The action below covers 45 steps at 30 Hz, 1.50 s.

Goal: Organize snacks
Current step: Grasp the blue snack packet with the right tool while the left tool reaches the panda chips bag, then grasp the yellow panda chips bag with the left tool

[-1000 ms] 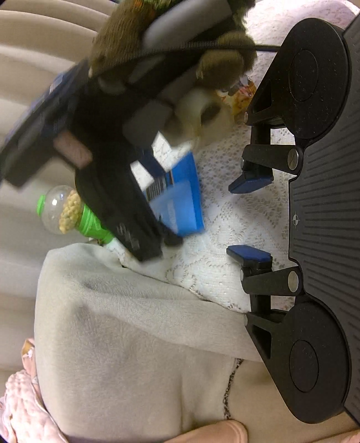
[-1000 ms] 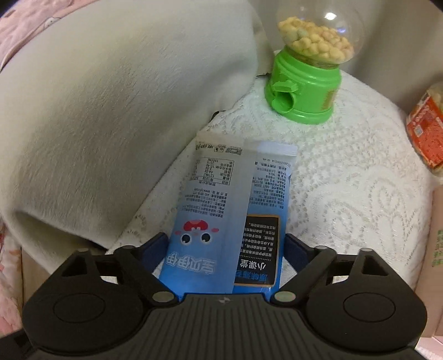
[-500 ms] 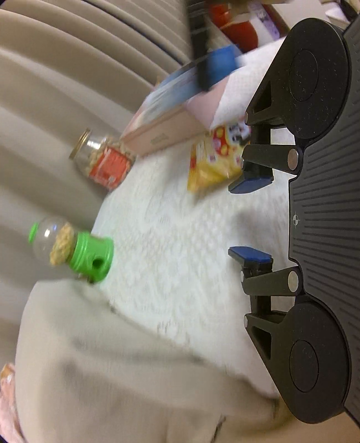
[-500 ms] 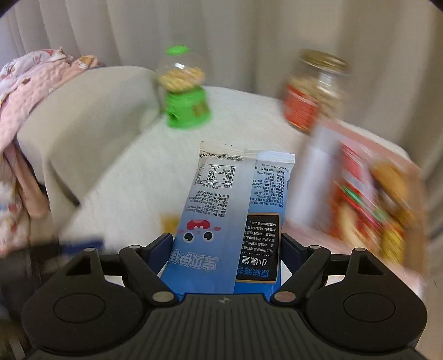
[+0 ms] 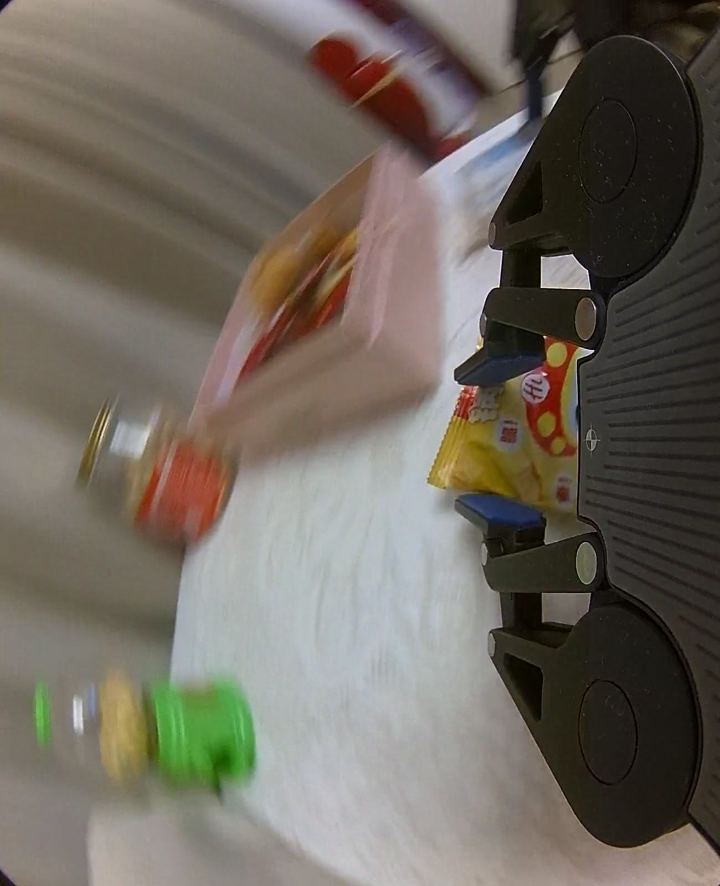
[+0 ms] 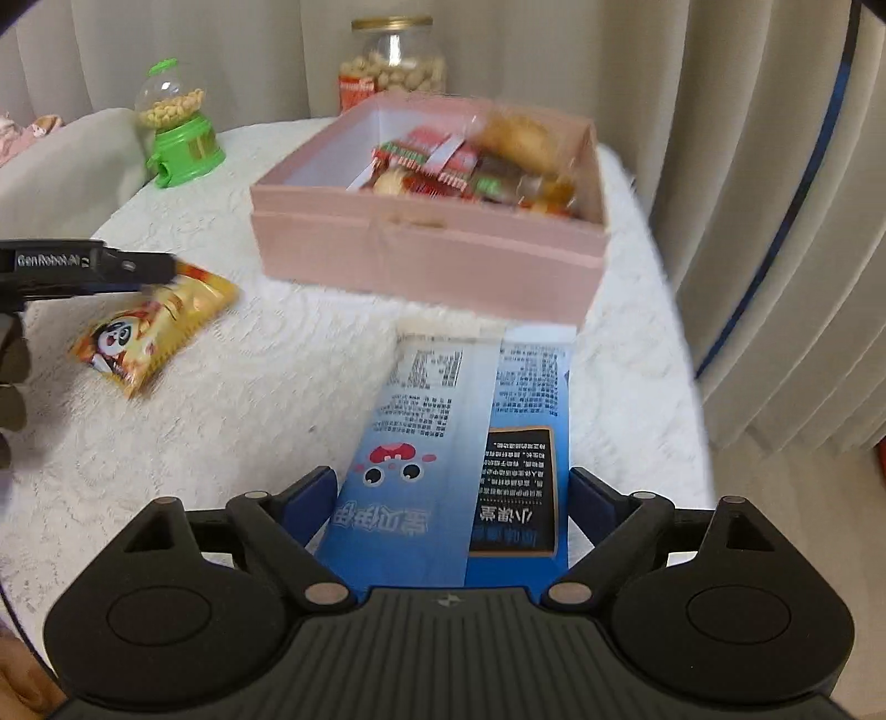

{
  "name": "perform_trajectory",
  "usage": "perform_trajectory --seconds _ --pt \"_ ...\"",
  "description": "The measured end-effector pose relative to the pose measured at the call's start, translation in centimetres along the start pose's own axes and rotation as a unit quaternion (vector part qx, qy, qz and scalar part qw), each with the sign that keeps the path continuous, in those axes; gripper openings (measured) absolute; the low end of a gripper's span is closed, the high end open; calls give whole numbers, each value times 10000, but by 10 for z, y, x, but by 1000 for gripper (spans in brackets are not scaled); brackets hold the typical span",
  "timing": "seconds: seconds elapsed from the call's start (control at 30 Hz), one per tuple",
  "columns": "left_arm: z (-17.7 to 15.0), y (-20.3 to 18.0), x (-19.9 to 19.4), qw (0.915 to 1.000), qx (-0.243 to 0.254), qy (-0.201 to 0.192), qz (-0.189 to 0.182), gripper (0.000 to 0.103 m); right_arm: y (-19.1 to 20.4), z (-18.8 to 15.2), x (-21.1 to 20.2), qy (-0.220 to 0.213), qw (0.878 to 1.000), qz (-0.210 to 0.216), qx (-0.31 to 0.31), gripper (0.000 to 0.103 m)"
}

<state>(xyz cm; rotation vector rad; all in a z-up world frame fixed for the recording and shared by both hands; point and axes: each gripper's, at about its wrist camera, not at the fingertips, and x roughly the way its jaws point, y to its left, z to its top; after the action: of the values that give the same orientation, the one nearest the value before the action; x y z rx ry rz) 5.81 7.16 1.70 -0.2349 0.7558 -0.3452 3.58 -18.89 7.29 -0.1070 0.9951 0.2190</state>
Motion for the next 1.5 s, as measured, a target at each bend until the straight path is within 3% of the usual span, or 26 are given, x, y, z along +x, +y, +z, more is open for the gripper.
perform_trajectory --seconds 0.07,0.23,0.43,0.53,0.63,0.8,0.87,0.93,1.0,1.07,1.17,1.23,1.37,1.5 --pt "-7 -11 -6 9996 296 -5 5 48 0 -5 6 -38 9999 58 73 91" --pt "-24 -36 -36 9943 832 -298 597 48 6 -11 12 -444 9989 -131 71 97" --pt "-40 -68 -43 9866 1552 -149 471 48 6 -16 20 -765 9967 -137 213 103" --pt "-55 -81 -26 9794 1963 283 366 50 7 -16 20 -779 9966 -142 208 103" --pt "-63 -91 -21 9694 2395 249 479 54 6 -16 21 -788 9966 -129 211 103" --pt "-57 -86 -31 9757 2186 136 100 54 7 -17 21 -790 9965 -160 207 103" --pt "-54 -86 -37 9765 2136 -73 261 54 7 -17 21 -798 9964 -165 214 103" --pt "-51 -85 -38 9716 2262 -209 656 52 8 -17 21 -805 9964 -175 218 103" --pt "-51 -87 -31 9671 2406 -56 819 52 9 -18 21 -811 9963 -180 222 103" --pt "-54 -88 -23 9657 2474 204 758 53 9 -18 21 -812 9963 -179 221 103" --pt "-63 -94 -17 9582 2742 245 776 67 9 -18 21 -813 9963 -179 218 103" --pt "-62 -95 -15 9594 2720 290 688 74 9 -17 21 -811 9963 -176 217 103" --pt "-55 -87 -19 9684 2433 189 521 72 8 -17 21 -810 9963 -172 213 103" --pt "-49 -78 -16 9679 2324 86 952 71 8 -17 21 -811 9963 -170 211 103"
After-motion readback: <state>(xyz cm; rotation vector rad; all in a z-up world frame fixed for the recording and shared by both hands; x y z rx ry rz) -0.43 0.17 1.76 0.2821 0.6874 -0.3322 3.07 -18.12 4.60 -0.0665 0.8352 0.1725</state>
